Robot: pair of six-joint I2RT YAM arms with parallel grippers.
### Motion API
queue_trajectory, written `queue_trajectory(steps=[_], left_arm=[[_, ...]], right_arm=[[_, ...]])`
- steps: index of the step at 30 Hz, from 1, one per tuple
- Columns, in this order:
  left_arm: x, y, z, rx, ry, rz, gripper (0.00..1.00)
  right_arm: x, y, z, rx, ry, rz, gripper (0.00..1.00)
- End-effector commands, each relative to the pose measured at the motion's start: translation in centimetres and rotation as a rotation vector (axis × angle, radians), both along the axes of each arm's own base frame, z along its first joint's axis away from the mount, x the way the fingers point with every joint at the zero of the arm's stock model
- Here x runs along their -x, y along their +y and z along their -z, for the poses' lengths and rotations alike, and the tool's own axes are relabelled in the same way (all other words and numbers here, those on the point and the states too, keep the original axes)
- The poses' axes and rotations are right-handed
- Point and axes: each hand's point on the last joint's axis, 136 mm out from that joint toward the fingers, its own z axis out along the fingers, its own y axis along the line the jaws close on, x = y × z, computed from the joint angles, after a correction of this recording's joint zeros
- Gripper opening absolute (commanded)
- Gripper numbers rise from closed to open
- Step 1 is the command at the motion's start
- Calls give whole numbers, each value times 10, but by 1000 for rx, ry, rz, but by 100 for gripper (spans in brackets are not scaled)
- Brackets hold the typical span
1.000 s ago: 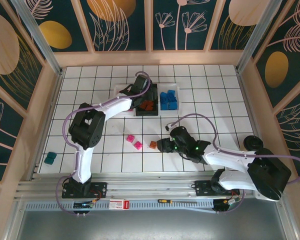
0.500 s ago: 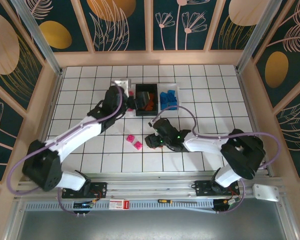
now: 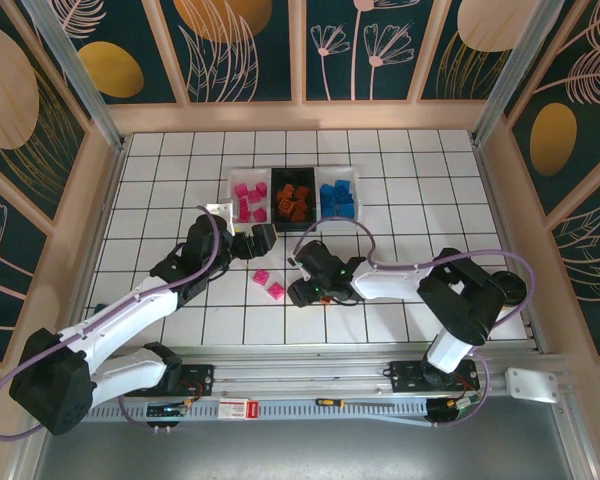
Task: Sort the legos into containers by color
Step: Pick up the lego from the bottom-center of the table, then place the lego in the container.
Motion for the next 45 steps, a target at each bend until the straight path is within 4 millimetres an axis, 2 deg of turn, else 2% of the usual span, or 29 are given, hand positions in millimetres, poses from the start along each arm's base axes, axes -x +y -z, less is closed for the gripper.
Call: queue_trajectory(steps=[1, 4, 8, 12, 17, 19, 22, 26, 29, 34, 37, 40, 43, 45], left_arm=[[2, 3, 10, -6, 19, -21, 99], [3, 5, 14, -11, 27, -24, 99], [5, 8, 12, -14, 19, -28, 99], [9, 15, 12, -25, 14, -46, 99], [17, 22, 21, -27, 23, -61, 99], [19, 24, 26, -27, 30, -64, 99], [23, 23, 33, -22, 49, -54, 99], [28, 23, 40, -18, 68, -45, 99], [34, 20, 46, -13, 88, -22, 99], [45, 8, 55, -37, 104, 18, 99], [51, -4, 59, -56, 111, 51, 99], [56, -14, 65, -74, 121, 81, 99], [61, -25, 68, -82, 120, 126, 99], [64, -32, 70, -98, 121, 154, 99]], right_arm=[[9, -4, 7, 71, 4, -27, 56], [9, 1, 7, 67, 2, -29, 50], [2, 6, -6, 37, -38, -21, 34], [-11, 18, -45, -63, -107, -12, 25], [-60, 27, -119, -280, -205, 83, 23], [-85, 28, -137, -330, -234, 134, 23], [-126, 28, -150, -345, -273, 223, 23], [-182, 23, -142, -304, -295, 365, 22], [-212, 20, -134, -268, -305, 445, 22], [-245, 15, -120, -148, -343, 542, 22], [-257, 12, -111, -106, -345, 576, 22], [-263, 14, -107, -112, -332, 580, 31], [-263, 21, -113, -158, -340, 556, 52], [-262, 22, -123, -192, -357, 552, 59]])
